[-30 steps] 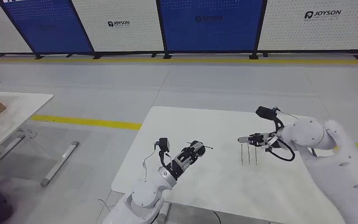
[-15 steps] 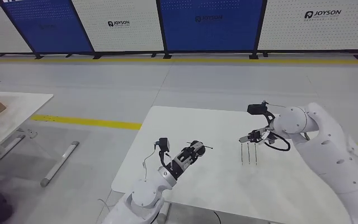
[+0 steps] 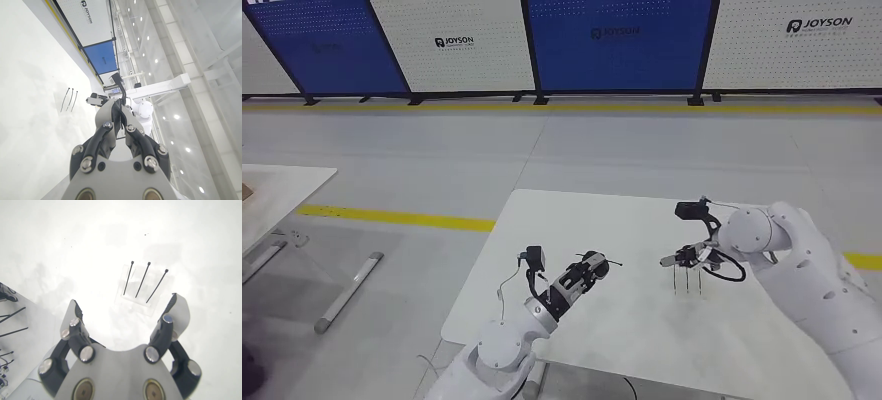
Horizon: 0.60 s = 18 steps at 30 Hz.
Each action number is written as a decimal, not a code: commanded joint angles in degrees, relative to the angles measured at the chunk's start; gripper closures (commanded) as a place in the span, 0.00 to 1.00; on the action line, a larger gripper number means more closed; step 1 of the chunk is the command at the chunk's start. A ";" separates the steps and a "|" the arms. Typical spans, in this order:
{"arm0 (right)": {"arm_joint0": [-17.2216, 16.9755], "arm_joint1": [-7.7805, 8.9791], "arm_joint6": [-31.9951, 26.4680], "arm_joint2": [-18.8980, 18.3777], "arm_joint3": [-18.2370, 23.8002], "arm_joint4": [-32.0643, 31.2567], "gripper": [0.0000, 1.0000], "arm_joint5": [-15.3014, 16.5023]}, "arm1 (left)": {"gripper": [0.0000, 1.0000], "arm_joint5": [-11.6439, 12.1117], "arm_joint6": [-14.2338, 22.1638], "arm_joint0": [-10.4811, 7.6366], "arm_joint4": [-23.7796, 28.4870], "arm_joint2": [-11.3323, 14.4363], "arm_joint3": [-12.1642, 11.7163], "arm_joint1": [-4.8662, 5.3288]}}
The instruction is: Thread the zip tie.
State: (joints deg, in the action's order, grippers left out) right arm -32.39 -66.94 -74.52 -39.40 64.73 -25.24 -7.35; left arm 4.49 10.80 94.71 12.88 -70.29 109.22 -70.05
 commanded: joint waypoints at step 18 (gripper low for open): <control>-3.34 0.09 6.63 -3.01 -0.71 4.53 0.00 4.63 | 1.00 0.00 0.00 0.00 0.00 0.00 0.00 0.00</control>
State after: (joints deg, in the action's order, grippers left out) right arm -34.93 -67.20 -68.74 -41.38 63.39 -21.09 -3.22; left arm 4.49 10.80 94.71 12.88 -70.29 109.22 -70.05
